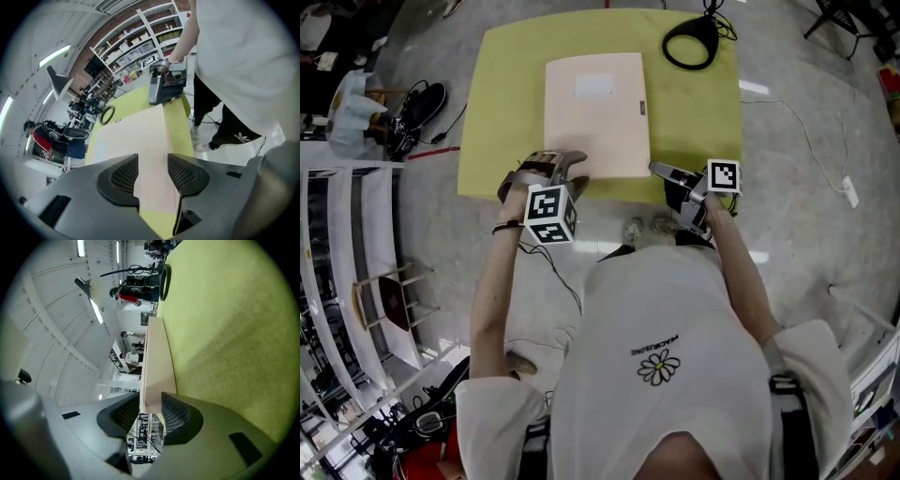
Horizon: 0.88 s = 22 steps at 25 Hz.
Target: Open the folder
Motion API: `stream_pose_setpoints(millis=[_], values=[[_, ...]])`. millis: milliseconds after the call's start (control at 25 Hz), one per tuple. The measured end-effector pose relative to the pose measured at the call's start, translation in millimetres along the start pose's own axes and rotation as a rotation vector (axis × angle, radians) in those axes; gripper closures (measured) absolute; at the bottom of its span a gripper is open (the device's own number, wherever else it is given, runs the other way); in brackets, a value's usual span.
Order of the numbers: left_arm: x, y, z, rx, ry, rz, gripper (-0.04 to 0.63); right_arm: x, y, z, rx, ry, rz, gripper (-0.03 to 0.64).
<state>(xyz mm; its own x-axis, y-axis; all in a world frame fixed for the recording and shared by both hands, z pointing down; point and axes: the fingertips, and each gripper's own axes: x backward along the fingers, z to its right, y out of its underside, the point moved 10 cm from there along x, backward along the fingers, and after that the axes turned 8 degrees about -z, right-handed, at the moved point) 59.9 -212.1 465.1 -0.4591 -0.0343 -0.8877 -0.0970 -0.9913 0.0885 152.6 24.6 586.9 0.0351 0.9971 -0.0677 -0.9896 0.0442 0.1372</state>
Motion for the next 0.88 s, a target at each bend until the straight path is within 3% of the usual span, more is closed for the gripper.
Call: stream_pose_setpoints(millis=[160,480,880], values=[[-4,0,2,-0.010,0.009,-0.016,0.392,-2,-2,2,-0.023,0.049,-0.030,0.526],[2,-5,3,0.010,0.049,0.007,0.387,-2,1,1,-0.081,0.047,-0.020,0.522],[-9,-10,13,-0.027,-0.048,-0.046,0.420,-2,1,3,-0.074,0.052,-0.011,0.518]])
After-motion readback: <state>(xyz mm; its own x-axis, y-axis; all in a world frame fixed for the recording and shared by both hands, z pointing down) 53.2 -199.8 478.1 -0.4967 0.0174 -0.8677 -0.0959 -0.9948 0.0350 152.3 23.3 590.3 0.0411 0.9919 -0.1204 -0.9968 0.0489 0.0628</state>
